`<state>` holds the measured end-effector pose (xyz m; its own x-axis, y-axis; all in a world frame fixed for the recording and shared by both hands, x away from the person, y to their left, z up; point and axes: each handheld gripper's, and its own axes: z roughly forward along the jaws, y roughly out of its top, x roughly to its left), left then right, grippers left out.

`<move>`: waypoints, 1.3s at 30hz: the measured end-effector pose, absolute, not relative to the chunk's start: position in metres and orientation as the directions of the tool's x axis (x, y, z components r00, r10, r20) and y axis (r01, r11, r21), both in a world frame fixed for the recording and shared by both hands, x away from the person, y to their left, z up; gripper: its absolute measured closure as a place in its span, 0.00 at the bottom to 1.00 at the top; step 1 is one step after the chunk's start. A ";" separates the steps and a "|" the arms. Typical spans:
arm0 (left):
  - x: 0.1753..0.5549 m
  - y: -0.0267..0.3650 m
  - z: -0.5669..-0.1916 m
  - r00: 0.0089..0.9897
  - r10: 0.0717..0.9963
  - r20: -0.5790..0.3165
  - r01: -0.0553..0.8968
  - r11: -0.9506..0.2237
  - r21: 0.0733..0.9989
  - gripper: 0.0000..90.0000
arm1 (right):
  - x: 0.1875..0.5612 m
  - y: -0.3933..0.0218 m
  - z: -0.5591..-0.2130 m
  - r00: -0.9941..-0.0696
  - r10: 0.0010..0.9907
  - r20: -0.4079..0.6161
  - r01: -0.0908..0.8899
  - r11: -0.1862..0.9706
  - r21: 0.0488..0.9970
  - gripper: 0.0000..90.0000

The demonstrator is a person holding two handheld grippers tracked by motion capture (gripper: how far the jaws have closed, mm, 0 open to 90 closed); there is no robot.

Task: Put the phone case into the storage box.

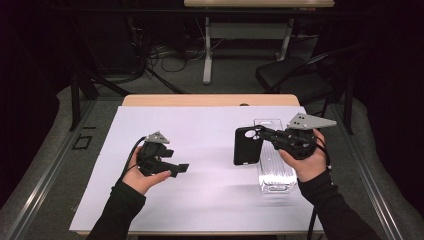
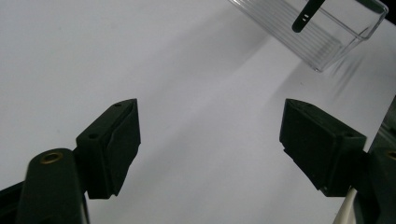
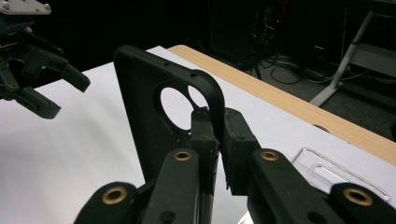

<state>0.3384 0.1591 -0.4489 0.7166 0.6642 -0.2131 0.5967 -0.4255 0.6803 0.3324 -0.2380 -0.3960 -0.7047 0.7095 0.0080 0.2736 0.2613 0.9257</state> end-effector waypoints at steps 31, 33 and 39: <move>0.324 0.186 -0.471 0.706 0.682 -0.191 0.577 -0.397 0.714 0.13 | 0.342 -0.278 -0.386 -0.657 0.754 -0.003 0.255 0.225 0.940 0.94; 0.323 0.188 -0.471 0.706 0.680 -0.199 0.579 -0.391 0.715 0.13 | 0.343 -0.282 -0.385 -0.651 0.759 -0.003 0.256 0.223 0.941 0.94; 0.320 0.191 -0.470 0.699 0.686 -0.203 0.579 -0.376 0.724 0.13 | 0.345 -0.293 -0.383 -0.635 0.772 -0.011 0.257 0.225 0.940 0.94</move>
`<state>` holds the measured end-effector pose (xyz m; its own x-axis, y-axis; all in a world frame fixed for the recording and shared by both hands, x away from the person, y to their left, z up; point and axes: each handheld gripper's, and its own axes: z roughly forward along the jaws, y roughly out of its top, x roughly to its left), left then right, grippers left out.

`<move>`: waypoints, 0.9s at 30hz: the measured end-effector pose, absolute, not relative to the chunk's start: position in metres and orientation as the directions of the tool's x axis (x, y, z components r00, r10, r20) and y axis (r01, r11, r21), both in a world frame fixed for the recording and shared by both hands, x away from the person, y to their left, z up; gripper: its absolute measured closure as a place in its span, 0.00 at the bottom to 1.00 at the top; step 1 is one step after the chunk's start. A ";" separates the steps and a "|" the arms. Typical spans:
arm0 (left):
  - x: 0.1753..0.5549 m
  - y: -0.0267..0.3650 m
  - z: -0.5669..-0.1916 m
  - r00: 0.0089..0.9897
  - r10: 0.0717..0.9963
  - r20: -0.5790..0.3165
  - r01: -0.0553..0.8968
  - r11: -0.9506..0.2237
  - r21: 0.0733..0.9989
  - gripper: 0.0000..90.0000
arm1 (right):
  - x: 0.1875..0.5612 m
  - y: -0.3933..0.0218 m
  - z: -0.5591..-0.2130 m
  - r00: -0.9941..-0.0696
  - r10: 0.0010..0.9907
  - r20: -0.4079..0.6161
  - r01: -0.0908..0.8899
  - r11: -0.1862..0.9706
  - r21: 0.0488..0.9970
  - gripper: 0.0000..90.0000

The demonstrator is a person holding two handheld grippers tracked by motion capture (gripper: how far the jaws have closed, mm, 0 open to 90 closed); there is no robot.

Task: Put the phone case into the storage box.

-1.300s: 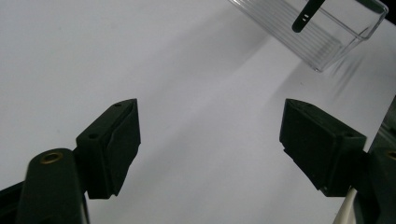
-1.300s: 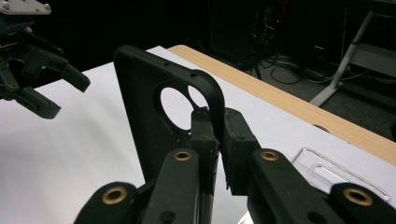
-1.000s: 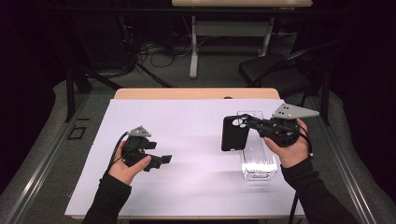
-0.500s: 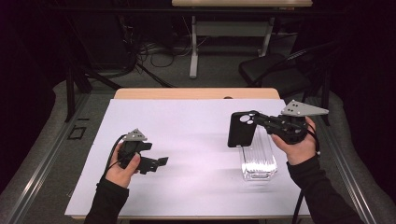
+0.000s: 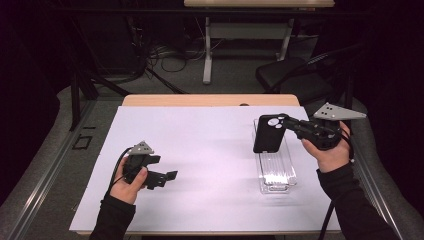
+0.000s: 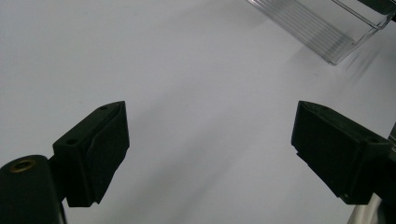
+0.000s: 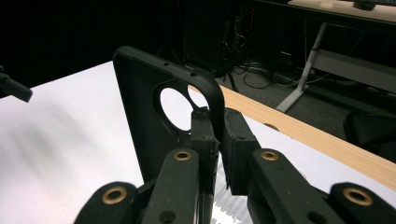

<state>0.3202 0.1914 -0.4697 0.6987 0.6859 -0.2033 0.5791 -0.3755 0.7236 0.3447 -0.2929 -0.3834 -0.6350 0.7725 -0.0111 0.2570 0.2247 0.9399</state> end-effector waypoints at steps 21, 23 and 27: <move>0.320 0.189 -0.471 0.700 0.683 -0.206 0.578 -0.374 0.726 0.13 | 0.360 -0.309 -0.385 -0.587 0.808 -0.053 0.255 0.246 0.935 0.94; 0.320 0.189 -0.471 0.699 0.684 -0.208 0.579 -0.371 0.726 0.14 | 0.362 -0.309 -0.386 -0.583 0.811 -0.056 0.255 0.248 0.934 0.94; 0.320 0.189 -0.470 0.700 0.684 -0.205 0.576 -0.373 0.727 0.14 | 0.369 -0.310 -0.390 -0.575 0.816 -0.058 0.256 0.247 0.935 0.94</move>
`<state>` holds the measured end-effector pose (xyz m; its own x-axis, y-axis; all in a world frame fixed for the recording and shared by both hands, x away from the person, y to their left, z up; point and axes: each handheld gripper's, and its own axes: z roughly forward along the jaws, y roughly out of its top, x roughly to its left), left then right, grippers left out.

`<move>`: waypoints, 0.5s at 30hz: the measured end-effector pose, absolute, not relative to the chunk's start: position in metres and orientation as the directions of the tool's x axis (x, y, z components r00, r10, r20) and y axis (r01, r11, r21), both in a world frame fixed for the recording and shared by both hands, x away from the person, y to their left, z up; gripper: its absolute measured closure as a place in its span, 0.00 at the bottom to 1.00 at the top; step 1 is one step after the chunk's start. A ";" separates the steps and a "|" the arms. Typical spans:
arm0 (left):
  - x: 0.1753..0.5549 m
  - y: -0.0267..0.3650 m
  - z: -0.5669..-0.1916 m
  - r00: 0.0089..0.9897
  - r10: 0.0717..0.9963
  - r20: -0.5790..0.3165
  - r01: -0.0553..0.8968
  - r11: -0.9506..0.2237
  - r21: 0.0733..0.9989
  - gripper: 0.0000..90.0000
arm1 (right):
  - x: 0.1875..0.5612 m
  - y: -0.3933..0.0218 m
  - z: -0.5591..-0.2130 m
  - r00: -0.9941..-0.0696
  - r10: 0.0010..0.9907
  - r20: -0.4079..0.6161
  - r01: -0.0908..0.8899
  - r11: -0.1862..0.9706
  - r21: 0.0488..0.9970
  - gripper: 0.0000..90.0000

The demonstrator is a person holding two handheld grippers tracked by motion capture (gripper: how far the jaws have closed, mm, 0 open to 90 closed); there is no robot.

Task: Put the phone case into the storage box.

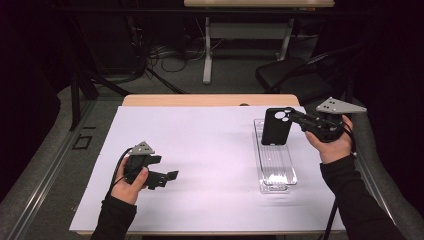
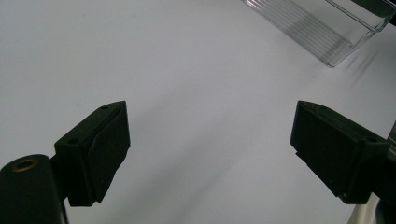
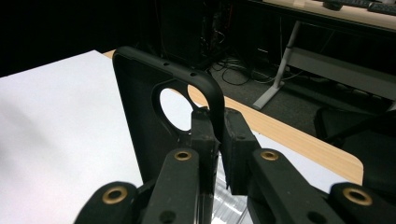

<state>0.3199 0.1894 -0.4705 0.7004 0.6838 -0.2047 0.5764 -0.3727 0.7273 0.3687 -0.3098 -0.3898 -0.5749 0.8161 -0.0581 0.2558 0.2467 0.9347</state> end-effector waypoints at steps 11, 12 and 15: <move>0.319 0.193 -0.470 0.695 0.688 -0.208 0.580 -0.365 0.729 0.14 | 0.391 -0.309 -0.401 -0.552 0.832 -0.054 0.268 0.238 0.934 0.94; 0.319 0.193 -0.470 0.695 0.689 -0.207 0.579 -0.365 0.729 0.14 | 0.393 -0.309 -0.402 -0.551 0.832 -0.059 0.265 0.243 0.933 0.94; 0.320 0.194 -0.471 0.693 0.691 -0.204 0.580 -0.367 0.728 0.14 | 0.400 -0.309 -0.405 -0.547 0.835 -0.063 0.271 0.248 0.930 0.94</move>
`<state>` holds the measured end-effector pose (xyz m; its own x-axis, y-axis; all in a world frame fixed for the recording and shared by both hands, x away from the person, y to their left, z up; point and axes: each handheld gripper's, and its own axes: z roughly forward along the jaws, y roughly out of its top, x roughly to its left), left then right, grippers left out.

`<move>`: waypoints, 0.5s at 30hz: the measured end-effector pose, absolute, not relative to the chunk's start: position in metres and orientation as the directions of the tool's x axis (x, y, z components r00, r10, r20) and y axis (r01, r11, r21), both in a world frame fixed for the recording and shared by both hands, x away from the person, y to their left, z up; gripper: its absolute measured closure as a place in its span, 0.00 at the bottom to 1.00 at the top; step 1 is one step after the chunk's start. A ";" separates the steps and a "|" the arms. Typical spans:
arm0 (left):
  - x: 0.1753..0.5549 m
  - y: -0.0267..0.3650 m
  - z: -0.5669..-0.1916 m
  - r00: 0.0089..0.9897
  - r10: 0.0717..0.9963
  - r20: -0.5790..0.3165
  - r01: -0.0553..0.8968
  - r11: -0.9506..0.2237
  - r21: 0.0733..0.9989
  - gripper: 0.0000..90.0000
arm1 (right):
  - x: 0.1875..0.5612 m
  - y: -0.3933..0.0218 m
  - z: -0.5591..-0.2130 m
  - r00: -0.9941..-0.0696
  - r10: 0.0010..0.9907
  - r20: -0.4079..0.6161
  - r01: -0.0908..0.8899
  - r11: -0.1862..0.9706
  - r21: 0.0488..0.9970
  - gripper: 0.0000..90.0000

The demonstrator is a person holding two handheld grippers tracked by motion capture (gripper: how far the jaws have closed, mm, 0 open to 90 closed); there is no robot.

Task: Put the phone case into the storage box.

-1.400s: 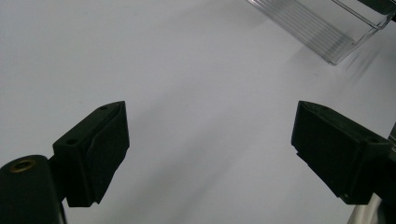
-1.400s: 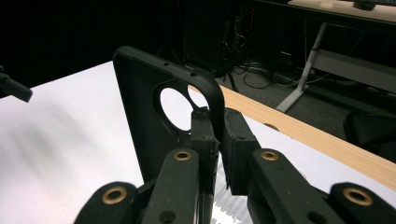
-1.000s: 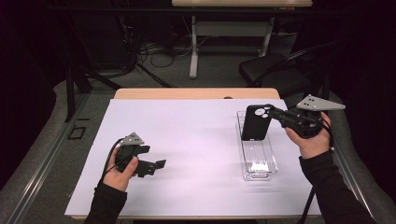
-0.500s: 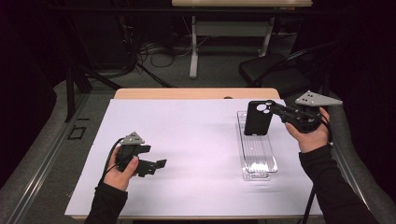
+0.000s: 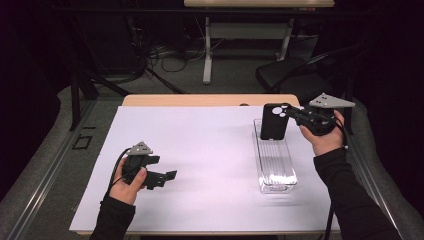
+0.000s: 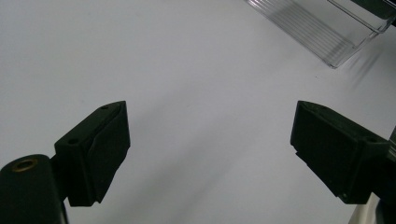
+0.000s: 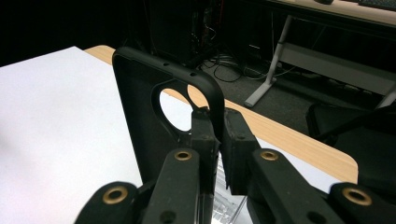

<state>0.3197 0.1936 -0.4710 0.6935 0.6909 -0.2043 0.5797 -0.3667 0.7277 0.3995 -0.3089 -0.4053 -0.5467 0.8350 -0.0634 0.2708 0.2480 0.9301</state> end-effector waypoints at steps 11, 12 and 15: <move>0.321 0.196 -0.474 0.682 0.696 -0.226 0.595 -0.348 0.725 0.14 | 0.422 -0.305 -0.421 -0.545 0.832 -0.099 0.245 0.272 0.931 0.94; 0.321 0.196 -0.474 0.681 0.696 -0.226 0.595 -0.347 0.724 0.14 | 0.424 -0.305 -0.423 -0.545 0.832 -0.103 0.244 0.275 0.930 0.94; 0.322 0.196 -0.475 0.684 0.694 -0.223 0.593 -0.352 0.724 0.14 | 0.430 -0.303 -0.428 -0.542 0.831 -0.123 0.233 0.290 0.928 0.94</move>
<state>0.3221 0.1959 -0.4749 0.6842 0.6943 -0.2230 0.5931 -0.3518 0.7242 0.4300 -0.3034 -0.4278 -0.5424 0.8310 -0.1233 0.2330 0.2898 0.9283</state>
